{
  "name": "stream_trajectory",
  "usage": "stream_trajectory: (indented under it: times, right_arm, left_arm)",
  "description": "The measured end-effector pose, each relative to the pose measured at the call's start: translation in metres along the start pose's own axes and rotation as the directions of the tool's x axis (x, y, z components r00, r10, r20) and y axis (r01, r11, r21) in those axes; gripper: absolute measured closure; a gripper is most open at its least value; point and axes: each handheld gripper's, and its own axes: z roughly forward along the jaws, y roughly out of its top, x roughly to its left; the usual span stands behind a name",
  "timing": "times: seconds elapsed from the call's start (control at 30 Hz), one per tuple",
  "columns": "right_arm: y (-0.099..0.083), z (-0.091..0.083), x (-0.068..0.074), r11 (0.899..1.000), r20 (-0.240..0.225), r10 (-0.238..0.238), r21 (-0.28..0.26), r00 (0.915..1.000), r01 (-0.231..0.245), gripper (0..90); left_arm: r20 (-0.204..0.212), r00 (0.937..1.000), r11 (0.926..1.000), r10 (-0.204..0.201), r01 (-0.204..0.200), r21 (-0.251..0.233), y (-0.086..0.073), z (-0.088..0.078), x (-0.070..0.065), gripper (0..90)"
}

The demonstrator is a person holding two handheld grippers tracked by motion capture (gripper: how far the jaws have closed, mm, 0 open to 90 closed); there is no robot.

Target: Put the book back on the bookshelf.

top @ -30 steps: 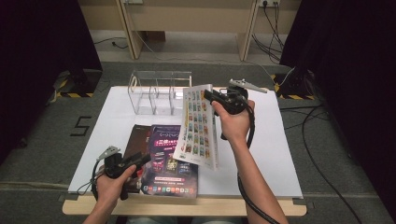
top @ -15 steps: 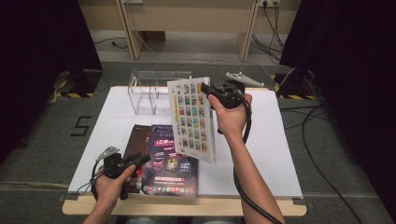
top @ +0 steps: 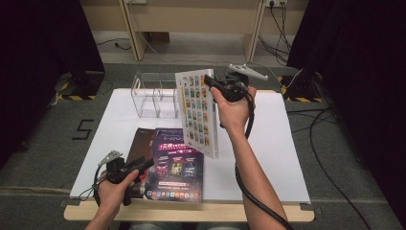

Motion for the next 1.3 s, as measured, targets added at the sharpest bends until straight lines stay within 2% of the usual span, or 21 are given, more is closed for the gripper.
stream_trajectory:
  times: [0.23, 0.4, 0.77, 1.3]
  right_arm:
    - [0.007, 0.007, 0.002, 1.0, 0.011, -0.015, -0.015, 0.9998, 0.015, 74.0]
    - [0.009, 0.011, 0.0, 1.0, 0.024, -0.005, -0.028, 0.9997, 0.006, 74.0]
    - [0.022, 0.021, 0.007, 0.999, 0.025, -0.014, -0.048, 0.9996, 0.015, 74.0]
    - [0.03, 0.031, 0.009, 0.997, 0.034, -0.007, -0.072, 0.9994, 0.009, 74.0]
  left_arm:
    - [0.004, 1.0, 1.0, 0.001, -0.001, 0.005, -0.002, 0.002, -0.002, 44.5]
    - [0.006, 1.0, 1.0, 0.006, -0.006, 0.004, -0.002, 0.001, -0.003, 44.5]
    - [0.011, 0.9999, 1.0, 0.001, -0.001, 0.007, -0.003, 0.003, -0.003, 44.5]
    - [0.011, 0.9999, 1.0, -0.003, 0.003, 0.002, -0.003, 0.002, -0.001, 44.5]
